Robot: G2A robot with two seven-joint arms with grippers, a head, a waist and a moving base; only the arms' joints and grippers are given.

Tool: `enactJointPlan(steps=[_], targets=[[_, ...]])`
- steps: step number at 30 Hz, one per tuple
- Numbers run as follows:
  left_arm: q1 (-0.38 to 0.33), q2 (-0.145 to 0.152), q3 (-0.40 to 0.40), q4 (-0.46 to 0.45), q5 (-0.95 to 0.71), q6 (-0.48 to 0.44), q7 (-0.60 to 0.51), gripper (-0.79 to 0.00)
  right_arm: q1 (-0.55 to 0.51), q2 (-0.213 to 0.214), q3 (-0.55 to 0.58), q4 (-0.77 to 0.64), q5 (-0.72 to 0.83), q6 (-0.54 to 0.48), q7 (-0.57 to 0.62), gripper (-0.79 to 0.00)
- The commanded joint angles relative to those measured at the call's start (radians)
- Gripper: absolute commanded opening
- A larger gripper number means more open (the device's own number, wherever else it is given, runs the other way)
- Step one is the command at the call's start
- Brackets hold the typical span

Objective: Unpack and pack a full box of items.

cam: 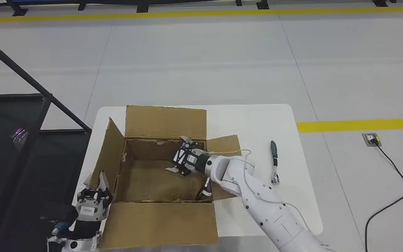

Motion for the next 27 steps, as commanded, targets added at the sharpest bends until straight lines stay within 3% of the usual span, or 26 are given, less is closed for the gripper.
enactJointPlan(steps=[1, 18, 19, 20, 21, 27], targets=[[-0.018, -0.001, 0.006, 0.026, -0.007, -0.008, -0.012, -0.785, -0.004, 0.001, 0.002, -0.005, -0.003, 0.002, 0.003, 0.000], [-0.043, -0.010, 0.036, 0.095, -0.022, -0.008, -0.031, -0.785, -0.030, 0.005, 0.006, -0.143, -0.047, 0.004, 0.143, 0.000], [-0.043, -0.011, 0.038, 0.095, -0.023, -0.008, -0.029, -0.603, -0.033, 0.005, 0.006, -0.154, -0.047, 0.008, 0.155, 0.000], [-0.042, -0.012, 0.039, 0.096, -0.026, -0.007, -0.029, -0.342, -0.036, 0.005, 0.005, -0.166, -0.047, 0.012, 0.170, 0.000], [-0.041, -0.013, 0.040, 0.096, -0.032, -0.005, -0.029, 0.000, -0.039, 0.005, 0.003, -0.181, -0.052, 0.018, 0.190, 0.000], [-0.021, -0.017, 0.025, 0.085, -0.084, 0.005, -0.024, 0.000, -0.091, 0.001, -0.015, -0.309, -0.056, 0.086, 0.392, 0.000]])
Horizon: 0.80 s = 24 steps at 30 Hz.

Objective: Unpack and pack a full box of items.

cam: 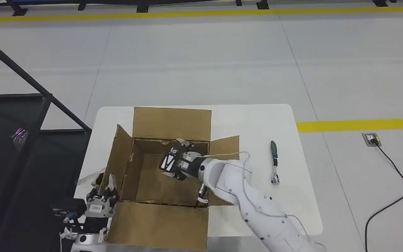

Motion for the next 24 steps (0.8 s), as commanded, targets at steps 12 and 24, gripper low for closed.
enactJointPlan(steps=[12, 24], targets=[[0.116, 0.002, -0.087, -0.049, -0.071, -0.120, -0.009, 0.000, -0.030, -0.003, -0.012, -0.081, 0.004, 0.049, 0.136, 0.000], [0.264, 0.028, -0.266, 0.012, -0.268, -0.503, -0.258, 0.000, -0.143, -0.051, -0.055, -0.099, 0.008, 0.564, 0.044, 0.000]])
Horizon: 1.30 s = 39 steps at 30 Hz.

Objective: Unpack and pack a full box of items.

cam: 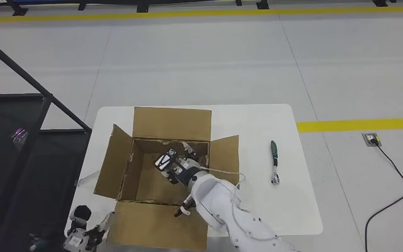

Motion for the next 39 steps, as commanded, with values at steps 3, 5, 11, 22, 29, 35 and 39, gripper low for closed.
enactJointPlan(steps=[3, 5, 11, 22, 29, 35, 39], targets=[[-0.010, 0.014, -0.021, 0.017, -0.049, -0.130, -0.167, 0.000, -0.058, -0.013, 0.001, -0.044, 0.079, 0.128, 0.012, 0.000], [-0.012, 0.019, -0.024, 0.009, -0.092, -0.179, -0.214, 0.000, -0.058, -0.014, 0.000, -0.047, 0.081, 0.124, 0.027, 0.000], [0.001, 0.026, -0.006, -0.022, -0.127, -0.226, -0.303, 0.000, -0.058, -0.014, 0.000, -0.047, 0.081, 0.124, 0.027, 0.000], [-0.010, 0.033, 0.034, -0.006, -0.182, -0.230, -0.370, 0.000, 0.075, -0.064, -0.002, 0.099, 0.271, 0.175, 0.326, 0.000], [-0.039, 0.035, 0.076, -0.027, -0.180, -0.212, -0.390, 0.000, 0.083, -0.066, -0.005, 0.105, 0.269, 0.177, 0.338, 0.000], [-0.051, 0.039, 0.101, -0.037, -0.155, -0.207, -0.408, 0.000, 0.097, -0.081, 0.001, 0.169, 0.277, 0.251, 0.278, 0.000], [-0.040, 0.040, 0.106, -0.041, -0.150, -0.218, -0.392, 0.000, 0.160, -0.115, -0.009, 0.296, 0.332, 0.330, 0.211, 0.000]])
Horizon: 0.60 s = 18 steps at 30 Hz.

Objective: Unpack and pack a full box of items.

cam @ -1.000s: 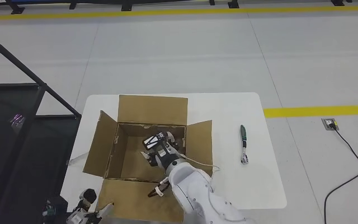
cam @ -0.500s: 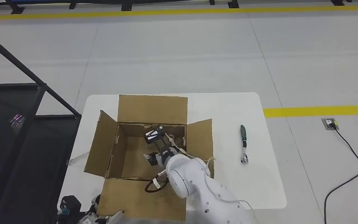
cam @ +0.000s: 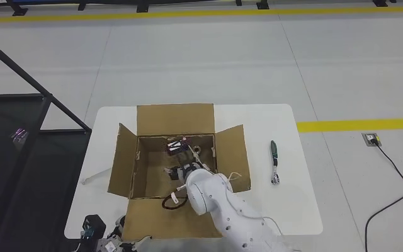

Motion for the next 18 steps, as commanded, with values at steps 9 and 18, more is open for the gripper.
enactJointPlan(steps=[9, 18], targets=[[0.041, 0.000, -0.016, 0.010, -0.011, -0.002, 0.086, 0.000, 0.201, -0.098, -0.022, 0.401, 0.163, 0.130, -0.129, 0.000], [0.055, 0.003, -0.031, 0.013, -0.022, -0.012, 0.108, 0.000, 0.295, -0.151, -0.012, 0.650, 0.270, 0.055, -0.188, 0.000]])
